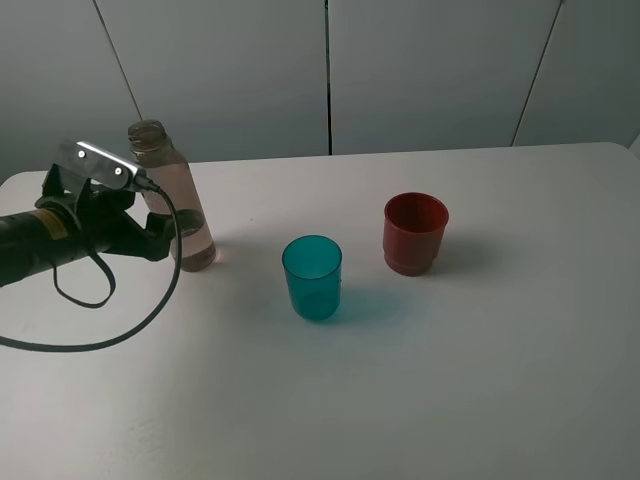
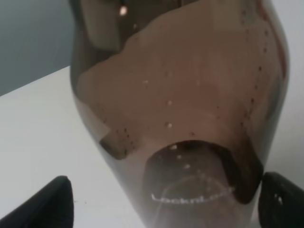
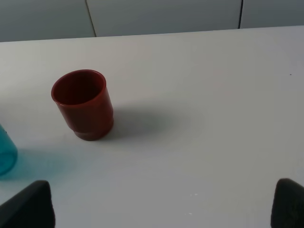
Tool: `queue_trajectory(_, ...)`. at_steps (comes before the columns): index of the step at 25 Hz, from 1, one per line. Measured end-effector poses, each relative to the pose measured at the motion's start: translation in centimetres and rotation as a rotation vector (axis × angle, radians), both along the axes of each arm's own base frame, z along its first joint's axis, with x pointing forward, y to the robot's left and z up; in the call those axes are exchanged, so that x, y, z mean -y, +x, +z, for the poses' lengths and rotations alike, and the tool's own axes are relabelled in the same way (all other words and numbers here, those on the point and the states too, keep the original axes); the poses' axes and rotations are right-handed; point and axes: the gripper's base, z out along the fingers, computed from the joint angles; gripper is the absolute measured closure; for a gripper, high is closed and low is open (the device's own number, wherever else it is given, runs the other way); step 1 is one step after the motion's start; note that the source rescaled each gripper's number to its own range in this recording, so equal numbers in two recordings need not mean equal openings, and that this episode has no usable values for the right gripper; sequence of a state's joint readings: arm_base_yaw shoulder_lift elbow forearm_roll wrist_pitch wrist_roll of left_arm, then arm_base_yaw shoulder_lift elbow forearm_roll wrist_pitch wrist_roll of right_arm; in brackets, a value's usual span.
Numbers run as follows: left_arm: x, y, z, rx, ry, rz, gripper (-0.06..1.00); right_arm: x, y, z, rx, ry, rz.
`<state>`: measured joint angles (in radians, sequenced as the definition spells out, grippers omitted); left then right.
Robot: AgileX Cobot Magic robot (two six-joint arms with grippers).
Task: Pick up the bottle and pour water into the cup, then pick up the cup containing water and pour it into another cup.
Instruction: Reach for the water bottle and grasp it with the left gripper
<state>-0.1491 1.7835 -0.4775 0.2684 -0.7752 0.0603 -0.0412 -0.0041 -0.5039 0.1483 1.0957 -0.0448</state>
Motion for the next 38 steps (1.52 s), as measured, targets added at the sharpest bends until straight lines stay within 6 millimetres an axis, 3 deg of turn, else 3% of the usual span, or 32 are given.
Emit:
queue_trajectory(12, 0.3, 0.7, -0.6, -0.002, 0.0, -0.018, -0.02, 0.0, 0.0, 0.0, 0.0, 0.0, 0.0)
queue_trajectory(25, 0.6, 2.1, 0.4, 0.029, -0.032, -0.025, -0.02, 0.0, 0.0, 0.0, 0.0, 0.0, 0.0)
queue_trajectory(38, 0.7, 2.2, 0.4, 0.03, -0.033, -0.028, -0.02, 0.0, 0.0, 0.0, 0.0, 0.0, 0.0)
